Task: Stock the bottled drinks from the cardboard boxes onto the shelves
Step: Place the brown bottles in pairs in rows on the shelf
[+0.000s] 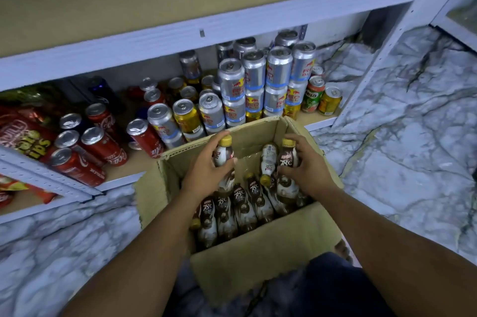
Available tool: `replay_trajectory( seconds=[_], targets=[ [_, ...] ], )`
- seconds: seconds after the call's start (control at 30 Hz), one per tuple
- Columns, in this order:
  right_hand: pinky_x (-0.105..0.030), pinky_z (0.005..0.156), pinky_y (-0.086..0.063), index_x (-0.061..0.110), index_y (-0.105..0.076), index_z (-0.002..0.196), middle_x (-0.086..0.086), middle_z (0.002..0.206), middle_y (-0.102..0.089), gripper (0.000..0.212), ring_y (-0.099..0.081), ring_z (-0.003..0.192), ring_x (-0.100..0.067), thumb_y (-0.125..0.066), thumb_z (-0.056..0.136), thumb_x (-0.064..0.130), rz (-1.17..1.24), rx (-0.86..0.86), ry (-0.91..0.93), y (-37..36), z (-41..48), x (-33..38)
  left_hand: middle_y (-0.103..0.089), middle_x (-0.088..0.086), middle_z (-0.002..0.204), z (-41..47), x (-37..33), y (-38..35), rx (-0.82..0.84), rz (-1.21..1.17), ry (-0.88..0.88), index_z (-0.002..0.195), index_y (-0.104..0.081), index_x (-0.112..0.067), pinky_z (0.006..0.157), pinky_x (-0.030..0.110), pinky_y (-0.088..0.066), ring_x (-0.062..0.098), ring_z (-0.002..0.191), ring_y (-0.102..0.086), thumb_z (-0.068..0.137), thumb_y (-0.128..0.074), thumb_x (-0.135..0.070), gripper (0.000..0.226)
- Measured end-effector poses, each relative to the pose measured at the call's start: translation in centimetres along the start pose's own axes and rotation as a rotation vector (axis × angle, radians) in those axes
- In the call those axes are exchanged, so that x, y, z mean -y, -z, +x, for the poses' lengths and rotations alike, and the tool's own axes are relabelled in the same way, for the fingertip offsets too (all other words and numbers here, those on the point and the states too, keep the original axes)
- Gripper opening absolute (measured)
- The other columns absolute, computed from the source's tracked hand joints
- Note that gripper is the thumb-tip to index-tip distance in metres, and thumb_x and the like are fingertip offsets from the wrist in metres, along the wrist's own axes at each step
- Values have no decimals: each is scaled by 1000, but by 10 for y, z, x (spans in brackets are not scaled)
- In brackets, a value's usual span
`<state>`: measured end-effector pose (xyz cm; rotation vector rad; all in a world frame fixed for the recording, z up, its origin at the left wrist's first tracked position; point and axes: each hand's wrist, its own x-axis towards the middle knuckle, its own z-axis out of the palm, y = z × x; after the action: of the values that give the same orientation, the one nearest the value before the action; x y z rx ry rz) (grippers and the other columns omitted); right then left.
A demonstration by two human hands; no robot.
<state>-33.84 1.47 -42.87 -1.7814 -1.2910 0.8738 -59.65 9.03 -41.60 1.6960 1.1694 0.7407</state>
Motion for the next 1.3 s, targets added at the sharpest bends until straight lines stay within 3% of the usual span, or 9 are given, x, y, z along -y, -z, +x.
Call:
replay_trajectory(
  seconds=[0.07, 0.13, 0.27, 0.33, 0.5, 0.67, 0.9, 1.03, 1.3],
  targets=[
    [-45, 70, -60, 48, -47, 131, 6, 107, -70, 76, -70, 84, -13, -83, 81, 6, 3, -15, 30, 7, -7, 16, -44, -26, 147, -9, -17, 11, -15, 13, -31, 149, -46, -39, 95, 4, -42, -29, 117, -43, 94, -75, -19, 66],
    [-50, 67, -59, 50, -44, 132, 7, 105, -70, 77, -70, 82, -20, -83, 81, 8, 1, -28, 72, 13, -15, 35, -43, -22, 152, -19, -35, 22, -44, 46, -74, 149, -46, -39, 101, 11, -44, -22, 124, -43, 94, -75, -23, 65],
    [-29, 68, -60, 46, -44, 135, 21, 112, -63, 77, -68, 91, -2, -83, 82, 7, 45, -39, 158, 22, -33, 77, -47, -16, 153, -40, -71, 43, -112, 100, -155, 146, -45, -42, 95, 6, -43, -3, 128, -49, 93, -76, -28, 63],
    [-29, 69, -61, 46, -43, 138, 21, 113, -62, 79, -67, 91, 1, -84, 82, 9, 44, -32, 191, 27, -43, 98, -49, -15, 152, -49, -89, 51, -144, 106, -175, 148, -46, -41, 100, 16, -45, 3, 131, -51, 92, -77, -32, 65],
    [-40, 81, -62, 47, -44, 137, 22, 118, -60, 78, -65, 97, 6, -84, 82, 9, 96, -32, 292, 43, -73, 147, -53, -21, 138, -76, -133, 71, -216, 124, -248, 148, -48, -34, 89, 0, -40, -27, 111, -47, 91, -79, -24, 66],
    [-39, 82, -62, 47, -43, 140, 24, 115, -58, 78, -64, 93, 11, -84, 83, 12, 112, -34, 353, 55, -90, 190, -57, -12, 142, -92, -172, 87, -264, 127, -315, 147, -49, -38, 100, 22, -51, -2, 118, -59, 88, -81, -28, 68],
    [-27, 78, -58, 49, -42, 135, 23, 109, -57, 77, -62, 90, 9, -87, 79, 19, 32, -95, 527, 76, -96, 275, -57, -9, 138, -94, -241, 123, -347, 180, -429, 143, -47, -42, 99, 45, -54, 21, 118, -61, 88, -81, -38, 65],
    [-5, 66, -48, 44, -44, 137, 11, 114, -57, 78, -58, 87, 14, -88, 78, 19, 0, -147, 604, 89, -82, 320, -56, -12, 141, -80, -274, 150, -410, 217, -496, 144, -48, -41, 105, 39, -50, 13, 124, -56, 86, -83, -35, 69],
    [-13, 76, -52, 43, -44, 138, 6, 121, -60, 82, -61, 98, -2, -90, 75, 18, -53, -183, 667, 98, -17, 366, -56, -22, 129, -25, -304, 187, -458, 226, -539, 145, -49, -36, 102, 27, -48, -6, 113, -54, 85, -84, -27, 69]
  ],
)
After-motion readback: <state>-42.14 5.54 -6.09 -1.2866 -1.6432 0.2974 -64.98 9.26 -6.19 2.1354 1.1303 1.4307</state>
